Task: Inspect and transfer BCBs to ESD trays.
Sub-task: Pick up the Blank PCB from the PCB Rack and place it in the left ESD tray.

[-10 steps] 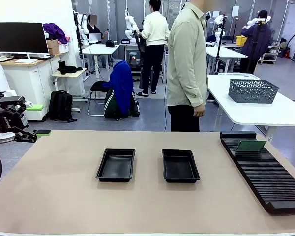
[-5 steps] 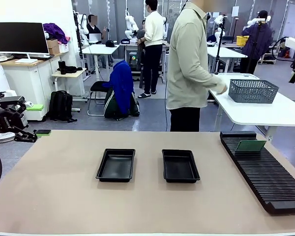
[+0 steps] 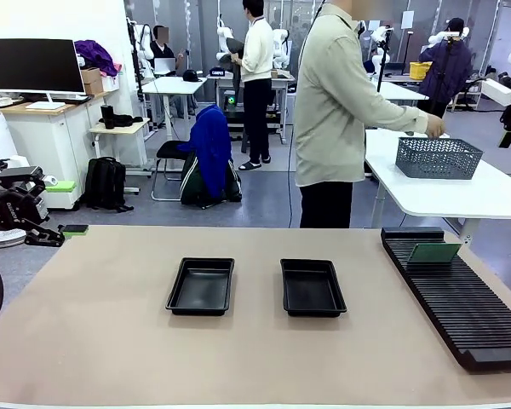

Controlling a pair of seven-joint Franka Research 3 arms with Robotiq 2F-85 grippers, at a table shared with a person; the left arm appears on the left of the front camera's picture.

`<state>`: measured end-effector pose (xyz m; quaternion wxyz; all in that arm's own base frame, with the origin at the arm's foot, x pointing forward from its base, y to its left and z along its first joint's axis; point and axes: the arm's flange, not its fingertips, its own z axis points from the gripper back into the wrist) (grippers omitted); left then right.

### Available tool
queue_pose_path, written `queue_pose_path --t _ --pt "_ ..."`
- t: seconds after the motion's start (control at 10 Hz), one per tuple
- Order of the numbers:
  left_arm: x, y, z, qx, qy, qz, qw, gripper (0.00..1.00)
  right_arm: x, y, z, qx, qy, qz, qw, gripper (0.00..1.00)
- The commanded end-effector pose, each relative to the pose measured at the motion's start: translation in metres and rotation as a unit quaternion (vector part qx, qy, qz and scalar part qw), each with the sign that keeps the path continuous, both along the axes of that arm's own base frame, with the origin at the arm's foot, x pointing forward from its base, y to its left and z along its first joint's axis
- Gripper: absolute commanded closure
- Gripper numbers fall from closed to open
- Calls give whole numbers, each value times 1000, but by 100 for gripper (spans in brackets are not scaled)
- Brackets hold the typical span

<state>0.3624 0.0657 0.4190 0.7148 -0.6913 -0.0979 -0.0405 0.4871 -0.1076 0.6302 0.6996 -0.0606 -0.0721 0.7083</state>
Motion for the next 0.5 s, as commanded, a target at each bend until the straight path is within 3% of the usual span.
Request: queue_pose_path --t 0.0,0.4 --pt "-1 1 0 2 -1 3 1000 0 0 -1 0 -1 0 6 1000 0" --pt "-1 1 0 2 -1 3 1000 0 0 -1 0 -1 0 6 1000 0"
